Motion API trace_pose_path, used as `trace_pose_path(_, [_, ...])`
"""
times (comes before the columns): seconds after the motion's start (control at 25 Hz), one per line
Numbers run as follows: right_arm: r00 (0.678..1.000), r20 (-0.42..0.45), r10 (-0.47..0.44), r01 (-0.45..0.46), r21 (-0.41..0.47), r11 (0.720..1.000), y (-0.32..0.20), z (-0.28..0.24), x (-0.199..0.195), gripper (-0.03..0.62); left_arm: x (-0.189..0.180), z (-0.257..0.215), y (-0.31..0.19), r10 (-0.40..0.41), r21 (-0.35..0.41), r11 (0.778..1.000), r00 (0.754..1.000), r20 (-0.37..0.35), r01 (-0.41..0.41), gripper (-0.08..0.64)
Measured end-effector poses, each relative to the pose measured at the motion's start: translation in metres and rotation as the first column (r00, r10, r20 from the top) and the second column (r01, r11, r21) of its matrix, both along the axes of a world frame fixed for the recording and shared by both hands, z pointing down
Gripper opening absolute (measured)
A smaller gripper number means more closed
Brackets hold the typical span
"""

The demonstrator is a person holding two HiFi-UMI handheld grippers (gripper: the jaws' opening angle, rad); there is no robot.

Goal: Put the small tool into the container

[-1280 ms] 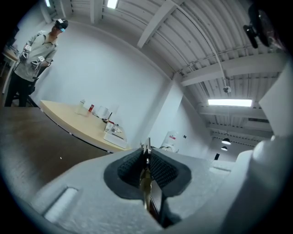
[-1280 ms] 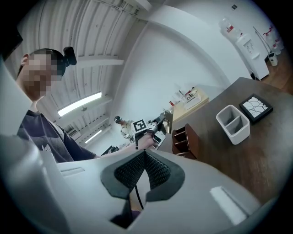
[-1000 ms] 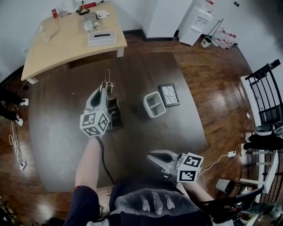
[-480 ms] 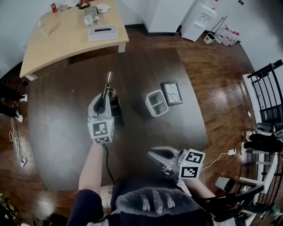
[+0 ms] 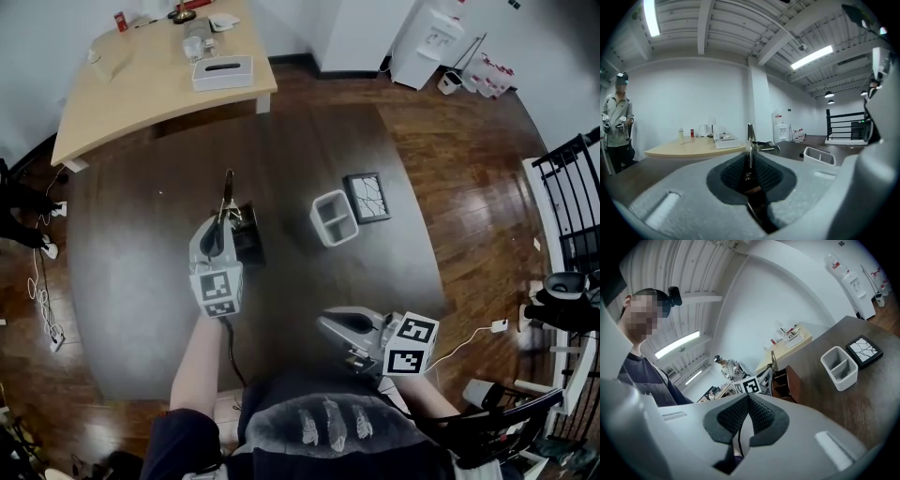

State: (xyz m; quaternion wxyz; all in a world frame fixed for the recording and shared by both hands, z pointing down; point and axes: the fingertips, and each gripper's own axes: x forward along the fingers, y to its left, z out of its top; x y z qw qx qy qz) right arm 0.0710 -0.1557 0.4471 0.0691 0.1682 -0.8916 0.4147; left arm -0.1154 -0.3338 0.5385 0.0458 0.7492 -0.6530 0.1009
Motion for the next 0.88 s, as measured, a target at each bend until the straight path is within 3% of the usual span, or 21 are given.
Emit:
trace_pose_path(0.32, [1.0, 0.011, 0.003, -0.003, 0.016, 1.0, -0.003, -0.003, -0.005, 0.001, 0.001, 0.02, 0.012, -0.005, -0.072, 0.997, 1.0, 0.006, 0.005, 0.025])
trace_pose_path(0.64, [0.999, 0.032, -0.039, 0.038, 0.021, 0.999, -0.001, -0.018, -0.012, 0.0, -0.006, 0.005, 0.018, -0.016, -0.088, 0.996, 0.996, 0.091, 0.024, 0.02])
trace_pose_path(0.88, [0.999, 0.033, 0.016, -0.016, -0.005, 1.0, -0.007, -0.015, -0.01, 0.001, 0.0, 0.017, 0.011, 0.026, -0.115, 0.993, 0.994, 0.106, -0.014, 0.02])
